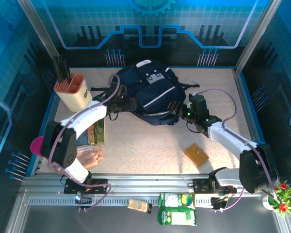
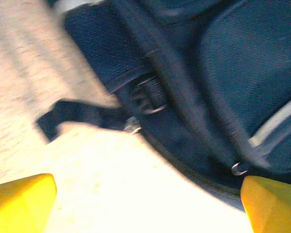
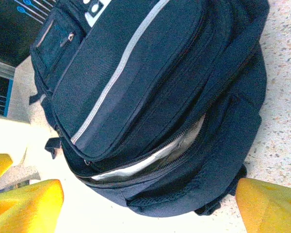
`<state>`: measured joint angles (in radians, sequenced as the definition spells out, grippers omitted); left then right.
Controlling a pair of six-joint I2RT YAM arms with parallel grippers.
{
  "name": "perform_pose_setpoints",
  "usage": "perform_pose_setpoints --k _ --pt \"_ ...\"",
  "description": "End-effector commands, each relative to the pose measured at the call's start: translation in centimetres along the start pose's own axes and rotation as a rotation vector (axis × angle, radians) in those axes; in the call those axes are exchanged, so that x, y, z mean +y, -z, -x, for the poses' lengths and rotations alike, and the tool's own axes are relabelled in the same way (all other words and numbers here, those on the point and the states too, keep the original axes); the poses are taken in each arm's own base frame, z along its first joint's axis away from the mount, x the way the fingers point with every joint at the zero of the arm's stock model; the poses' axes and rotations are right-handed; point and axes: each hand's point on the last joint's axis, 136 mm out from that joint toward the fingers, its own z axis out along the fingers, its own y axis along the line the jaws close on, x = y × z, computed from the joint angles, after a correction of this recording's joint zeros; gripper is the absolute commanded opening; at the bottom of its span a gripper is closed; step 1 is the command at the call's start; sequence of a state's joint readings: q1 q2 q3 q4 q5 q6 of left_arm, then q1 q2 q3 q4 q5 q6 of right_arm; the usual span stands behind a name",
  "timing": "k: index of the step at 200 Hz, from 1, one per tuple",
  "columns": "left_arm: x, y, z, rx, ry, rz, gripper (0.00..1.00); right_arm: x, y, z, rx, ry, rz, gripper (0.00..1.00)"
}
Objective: Pack the student bag
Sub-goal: Move the book to the middle-left of the table.
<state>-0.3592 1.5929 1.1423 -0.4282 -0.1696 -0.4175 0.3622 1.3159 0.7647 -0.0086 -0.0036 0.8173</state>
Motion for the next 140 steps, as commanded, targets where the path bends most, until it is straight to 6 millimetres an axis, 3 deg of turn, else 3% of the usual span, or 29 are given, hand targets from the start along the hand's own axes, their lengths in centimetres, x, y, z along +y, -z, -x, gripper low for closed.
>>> perform_pose_setpoints --k 1,36,58,113,140 --pt "5.3 0.6 -2.5 0.022 0.073 0.148 0.99 1.2 -0.6 0.2 0.016 0.051 0.001 0.93" --pt "10.5 0.4 -4.9 0.034 0.203 0.249 0.99 2.4 -1.6 -0.1 0.044 0.065 0.019 0.95" --pt "12.4 -0.2 -5.6 0.046 0.273 0.271 0.99 2.7 -1.9 -0.3 0.050 0.062 0.032 0.94" --pt "13.0 -2.5 -7.4 0.152 0.302 0.266 0.99 2.3 -1.9 -0.7 0.057 0.054 0.026 0.93" --pt "12.3 -3.8 -8.6 0.227 0.301 0.230 0.98 2.3 -1.8 -0.7 0.058 0.054 0.024 0.93"
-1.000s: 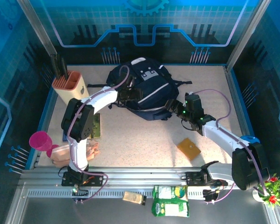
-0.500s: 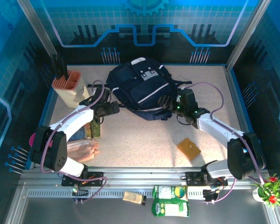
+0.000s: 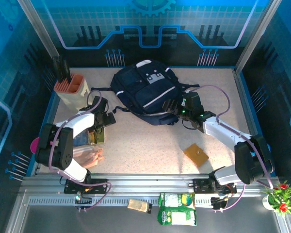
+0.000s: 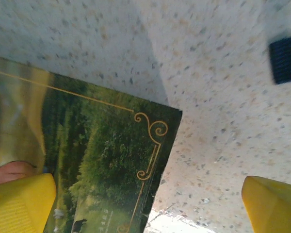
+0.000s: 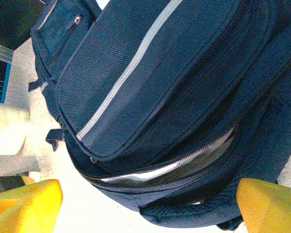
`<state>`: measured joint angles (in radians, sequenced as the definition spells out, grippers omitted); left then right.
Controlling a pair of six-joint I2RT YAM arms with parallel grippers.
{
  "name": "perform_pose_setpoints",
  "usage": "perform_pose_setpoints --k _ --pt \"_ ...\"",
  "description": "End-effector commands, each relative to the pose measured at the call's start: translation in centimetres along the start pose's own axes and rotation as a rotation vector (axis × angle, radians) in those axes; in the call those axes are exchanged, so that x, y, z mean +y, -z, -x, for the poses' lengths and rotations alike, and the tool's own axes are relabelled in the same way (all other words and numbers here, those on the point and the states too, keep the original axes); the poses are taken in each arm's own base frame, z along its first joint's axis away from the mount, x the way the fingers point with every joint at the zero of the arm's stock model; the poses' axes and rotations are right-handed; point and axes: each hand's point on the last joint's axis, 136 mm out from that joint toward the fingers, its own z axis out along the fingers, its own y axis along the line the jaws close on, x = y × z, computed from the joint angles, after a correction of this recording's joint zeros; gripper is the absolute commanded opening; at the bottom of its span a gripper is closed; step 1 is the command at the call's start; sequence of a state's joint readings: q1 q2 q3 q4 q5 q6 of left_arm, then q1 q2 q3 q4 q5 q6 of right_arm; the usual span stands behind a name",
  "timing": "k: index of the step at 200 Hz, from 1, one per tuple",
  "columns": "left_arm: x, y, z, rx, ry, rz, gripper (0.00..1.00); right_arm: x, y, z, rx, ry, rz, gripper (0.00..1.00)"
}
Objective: Pack the student bag
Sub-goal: Move the book to the middle-left of the table.
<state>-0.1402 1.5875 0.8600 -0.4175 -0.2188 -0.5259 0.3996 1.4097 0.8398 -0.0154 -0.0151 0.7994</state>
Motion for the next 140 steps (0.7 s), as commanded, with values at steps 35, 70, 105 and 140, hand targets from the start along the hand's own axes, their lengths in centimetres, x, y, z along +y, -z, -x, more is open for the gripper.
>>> perform_pose_setpoints --k 35,70,105,140 --pt "-3.3 -1.2 -3.1 0.155 -0.071 -0.112 0.92 0.7 0.0 -0.1 0.008 0.018 0.009 0.93" --pt "-6.7 -0.1 -7.1 0.220 -0.252 -0.110 0.92 0.8 -0.1 0.0 0.009 0.018 0.010 0.93" --pt "-11.3 1.6 -11.9 0.290 -0.352 -0.201 0.92 0.7 -0.2 0.1 0.006 0.019 0.002 0.92" --pt "-15.0 3.7 -14.2 0.291 -0.418 -0.294 0.92 0.7 -0.2 0.1 0.012 0.040 -0.001 0.92"
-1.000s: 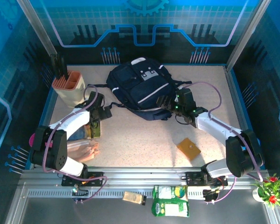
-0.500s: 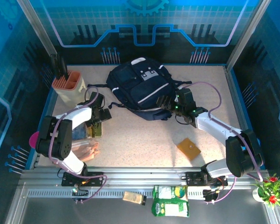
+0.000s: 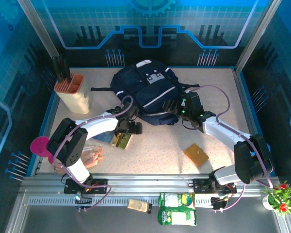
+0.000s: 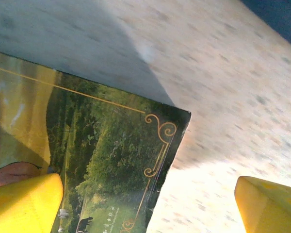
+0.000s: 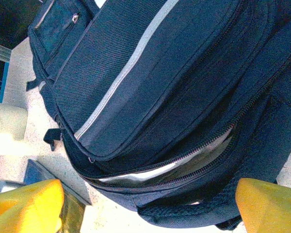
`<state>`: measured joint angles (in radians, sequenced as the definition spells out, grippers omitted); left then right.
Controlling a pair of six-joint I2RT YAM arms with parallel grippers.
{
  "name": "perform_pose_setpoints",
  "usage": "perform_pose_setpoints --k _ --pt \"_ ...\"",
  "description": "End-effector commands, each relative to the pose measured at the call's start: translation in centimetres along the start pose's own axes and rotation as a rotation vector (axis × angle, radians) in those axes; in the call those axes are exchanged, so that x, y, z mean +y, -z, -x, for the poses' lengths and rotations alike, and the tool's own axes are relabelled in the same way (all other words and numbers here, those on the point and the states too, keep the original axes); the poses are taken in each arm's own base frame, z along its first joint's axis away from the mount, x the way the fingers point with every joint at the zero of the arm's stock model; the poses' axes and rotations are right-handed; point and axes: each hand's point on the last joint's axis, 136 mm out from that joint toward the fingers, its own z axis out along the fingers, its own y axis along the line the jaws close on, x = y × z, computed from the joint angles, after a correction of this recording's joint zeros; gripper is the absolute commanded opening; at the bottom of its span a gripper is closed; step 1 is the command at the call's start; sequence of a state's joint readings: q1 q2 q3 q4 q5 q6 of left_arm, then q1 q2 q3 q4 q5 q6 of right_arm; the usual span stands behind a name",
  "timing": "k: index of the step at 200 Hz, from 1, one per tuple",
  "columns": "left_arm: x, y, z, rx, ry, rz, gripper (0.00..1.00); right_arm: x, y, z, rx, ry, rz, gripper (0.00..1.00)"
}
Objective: Pack the student bag
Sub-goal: Move the book to the middle-left of the table, then pick up the book from the middle-left of the table.
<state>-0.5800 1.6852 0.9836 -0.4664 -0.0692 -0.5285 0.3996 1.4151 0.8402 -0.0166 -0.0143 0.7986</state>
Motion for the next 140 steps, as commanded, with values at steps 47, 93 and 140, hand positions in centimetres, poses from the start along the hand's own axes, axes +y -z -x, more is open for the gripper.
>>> perform_pose_setpoints --k 47,93,140 --pt "-1.6 5.0 0.9 -0.090 0.027 -0.056 0.99 3.7 -0.1 0.4 0.038 0.135 0.085 0.92" --pt "6.6 9.4 2.5 -0.280 0.269 0.000 0.99 9.2 -2.4 -4.0 0.216 0.323 0.199 0.89" --pt "11.7 9.7 0.2 -0.285 0.497 -0.023 0.99 13.8 -5.5 -10.4 0.384 0.562 0.211 0.84"
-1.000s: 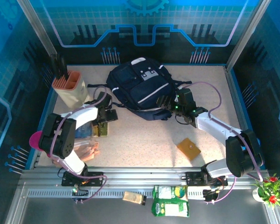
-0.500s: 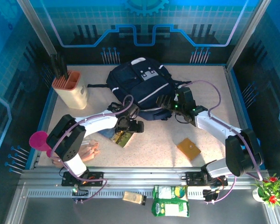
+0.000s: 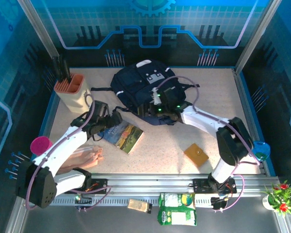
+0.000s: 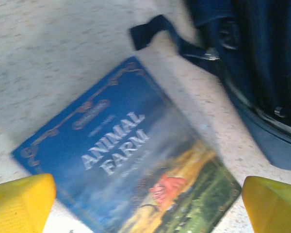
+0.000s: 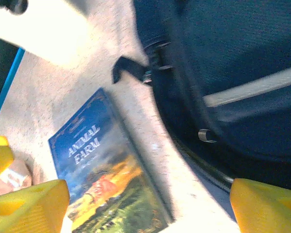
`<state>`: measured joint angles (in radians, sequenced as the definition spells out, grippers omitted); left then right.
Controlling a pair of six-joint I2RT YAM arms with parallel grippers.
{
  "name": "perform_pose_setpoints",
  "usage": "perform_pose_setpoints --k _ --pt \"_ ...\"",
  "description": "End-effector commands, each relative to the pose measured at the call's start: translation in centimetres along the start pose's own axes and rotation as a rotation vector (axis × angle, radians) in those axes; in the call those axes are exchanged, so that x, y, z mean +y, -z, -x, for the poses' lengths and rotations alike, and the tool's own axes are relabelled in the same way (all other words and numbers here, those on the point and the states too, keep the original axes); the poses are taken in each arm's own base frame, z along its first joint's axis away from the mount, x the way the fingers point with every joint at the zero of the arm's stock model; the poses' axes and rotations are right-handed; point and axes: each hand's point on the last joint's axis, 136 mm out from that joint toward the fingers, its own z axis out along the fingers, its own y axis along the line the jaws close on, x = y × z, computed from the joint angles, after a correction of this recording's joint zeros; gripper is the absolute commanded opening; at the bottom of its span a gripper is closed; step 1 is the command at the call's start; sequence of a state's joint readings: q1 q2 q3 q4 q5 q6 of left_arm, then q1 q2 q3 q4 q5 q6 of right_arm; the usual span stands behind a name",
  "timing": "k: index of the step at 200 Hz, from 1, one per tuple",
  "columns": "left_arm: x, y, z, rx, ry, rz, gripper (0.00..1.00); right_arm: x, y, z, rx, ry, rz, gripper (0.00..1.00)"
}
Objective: Pack the student bag
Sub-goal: Pick up the book from the middle-left of the table.
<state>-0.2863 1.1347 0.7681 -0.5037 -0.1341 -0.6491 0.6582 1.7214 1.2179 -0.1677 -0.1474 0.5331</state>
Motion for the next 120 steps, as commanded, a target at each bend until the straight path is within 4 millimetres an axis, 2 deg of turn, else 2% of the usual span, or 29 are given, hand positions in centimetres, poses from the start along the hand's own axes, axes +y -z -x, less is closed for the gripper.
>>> perform_pose_setpoints --k 1,28,56,89,120 --pt "2.7 -0.4 -1.9 0.061 0.110 0.038 0.99 2.3 -2.1 -2.4 0.127 0.136 0.005 0.84" --pt "4.2 -1.2 -3.3 0.099 0.194 0.040 0.99 3.3 -5.1 -4.3 0.234 0.204 -0.032 0.76" --pt "4.3 -2.0 -4.3 0.135 0.249 0.004 0.95 3.6 -7.4 -6.0 0.321 0.248 -0.068 0.66" --pt "3.8 -3.0 -5.2 0.178 0.287 -0.034 0.85 2.9 -9.1 -7.3 0.391 0.259 -0.105 0.52" --pt "3.7 -4.0 -6.1 0.221 0.321 -0.048 0.78 2.2 -9.9 -8.3 0.429 0.251 -0.129 0.46"
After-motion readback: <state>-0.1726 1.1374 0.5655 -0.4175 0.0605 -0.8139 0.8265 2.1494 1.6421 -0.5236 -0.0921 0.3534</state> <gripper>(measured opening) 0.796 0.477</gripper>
